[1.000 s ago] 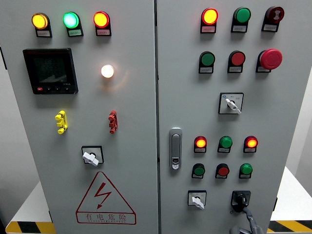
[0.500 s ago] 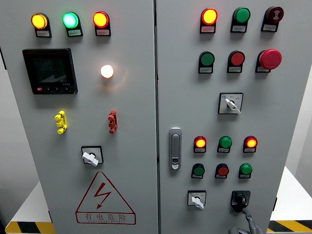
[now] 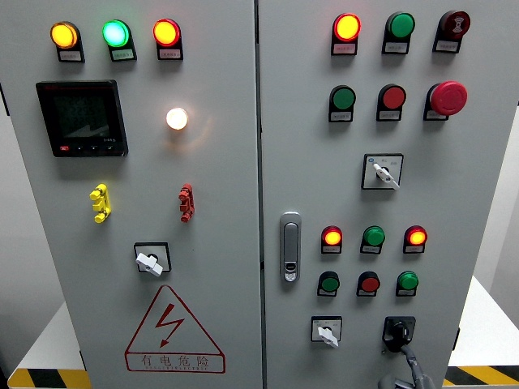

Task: Trip black knob to open circuit

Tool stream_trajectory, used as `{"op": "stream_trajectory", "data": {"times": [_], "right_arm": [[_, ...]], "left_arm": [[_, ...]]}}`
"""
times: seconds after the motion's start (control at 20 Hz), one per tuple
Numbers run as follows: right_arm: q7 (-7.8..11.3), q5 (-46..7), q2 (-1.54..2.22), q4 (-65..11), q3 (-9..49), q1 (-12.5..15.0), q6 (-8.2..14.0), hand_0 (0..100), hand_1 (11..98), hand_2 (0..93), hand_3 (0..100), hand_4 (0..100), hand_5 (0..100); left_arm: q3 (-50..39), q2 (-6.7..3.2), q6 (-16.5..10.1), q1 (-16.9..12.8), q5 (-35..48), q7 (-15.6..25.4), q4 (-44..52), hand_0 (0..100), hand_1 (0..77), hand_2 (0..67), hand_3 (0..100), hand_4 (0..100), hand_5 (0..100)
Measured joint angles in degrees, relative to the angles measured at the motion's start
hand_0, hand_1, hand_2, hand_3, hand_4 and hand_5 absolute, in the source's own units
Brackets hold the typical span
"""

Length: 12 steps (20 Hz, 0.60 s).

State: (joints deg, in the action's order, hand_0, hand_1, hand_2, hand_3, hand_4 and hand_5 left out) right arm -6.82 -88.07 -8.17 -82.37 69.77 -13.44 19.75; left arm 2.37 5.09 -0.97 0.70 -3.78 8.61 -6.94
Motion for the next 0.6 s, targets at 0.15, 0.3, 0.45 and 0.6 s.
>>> {"op": "stream_trajectory", "data": {"times": [0.15,0.3,0.45,0.6], "right_arm": [[-0.01,0.3,0.00,0.0,0.0,0.0,-0.1,100,62.8,14.6,100,100,100],[-0.01,0.3,0.00,0.1,-0.2,0.0,-0.1,100,62.9,14.6,100,100,100],[-0.01,0.4,0.00,0.1,-0.3,0.0,-0.1,100,63.0,15.0,100,100,100],[-0.01,0.4,0.00,0.1,-0.3,-0.1,-0.2,100,63.3,15.0,100,100,100]], "left_arm": [[0.0,0.02,0.0,0.0,0.0,0.0,0.0,0,3.1,13.0,21,7,1],[0.0,0.07,0.0,0.0,0.0,0.0,0.0,0,3.1,13.0,21,7,1],[0.0,0.06,0.0,0.0,0.0,0.0,0.0,0,3.1,13.0,21,7,1],[0.0,0.08,0.0,0.0,0.0,0.0,0.0,0,3.0,13.0,21,7,1]]}}
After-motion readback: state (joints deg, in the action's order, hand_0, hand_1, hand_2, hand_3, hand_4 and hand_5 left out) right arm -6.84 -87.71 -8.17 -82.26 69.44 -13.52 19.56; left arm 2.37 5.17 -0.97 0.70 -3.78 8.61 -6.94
